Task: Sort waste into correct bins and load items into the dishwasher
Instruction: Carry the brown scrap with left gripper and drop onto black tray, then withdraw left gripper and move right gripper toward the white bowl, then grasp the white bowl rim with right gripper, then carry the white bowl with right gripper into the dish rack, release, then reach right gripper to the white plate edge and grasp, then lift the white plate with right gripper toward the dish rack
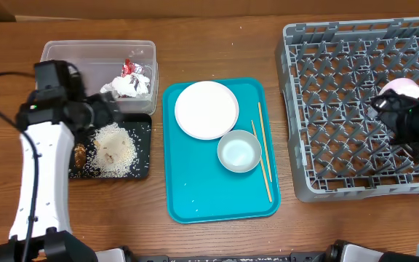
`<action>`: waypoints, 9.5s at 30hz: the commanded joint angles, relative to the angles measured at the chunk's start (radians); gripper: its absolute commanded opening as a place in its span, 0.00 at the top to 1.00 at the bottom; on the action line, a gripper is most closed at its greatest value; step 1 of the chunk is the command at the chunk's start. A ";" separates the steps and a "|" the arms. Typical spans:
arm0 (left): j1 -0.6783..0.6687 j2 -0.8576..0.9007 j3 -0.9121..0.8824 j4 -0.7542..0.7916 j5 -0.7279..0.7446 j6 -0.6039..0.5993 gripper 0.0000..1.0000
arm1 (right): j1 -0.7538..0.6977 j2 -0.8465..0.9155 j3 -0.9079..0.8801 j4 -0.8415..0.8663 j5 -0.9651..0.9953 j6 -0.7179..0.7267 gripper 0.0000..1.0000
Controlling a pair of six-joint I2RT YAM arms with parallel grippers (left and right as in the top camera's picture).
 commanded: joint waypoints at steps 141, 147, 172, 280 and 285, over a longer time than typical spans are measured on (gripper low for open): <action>0.118 -0.616 -0.130 -0.309 0.055 0.156 0.00 | 0.722 0.188 -0.079 0.327 0.097 0.006 0.96; 0.118 -0.616 -0.130 -0.309 0.055 0.156 0.00 | 0.674 0.108 -0.031 0.407 0.404 0.005 0.96; 0.118 -0.616 -0.130 -0.309 0.055 0.156 0.00 | 0.110 0.360 -0.032 1.332 0.700 -0.725 0.96; 0.118 -0.616 -0.130 -0.309 0.055 0.156 0.00 | 0.737 0.663 -0.076 0.756 -0.145 -0.107 0.96; 0.118 -0.616 -0.130 -0.309 0.055 0.156 0.00 | 0.737 0.619 -0.035 0.700 -0.020 -0.111 0.96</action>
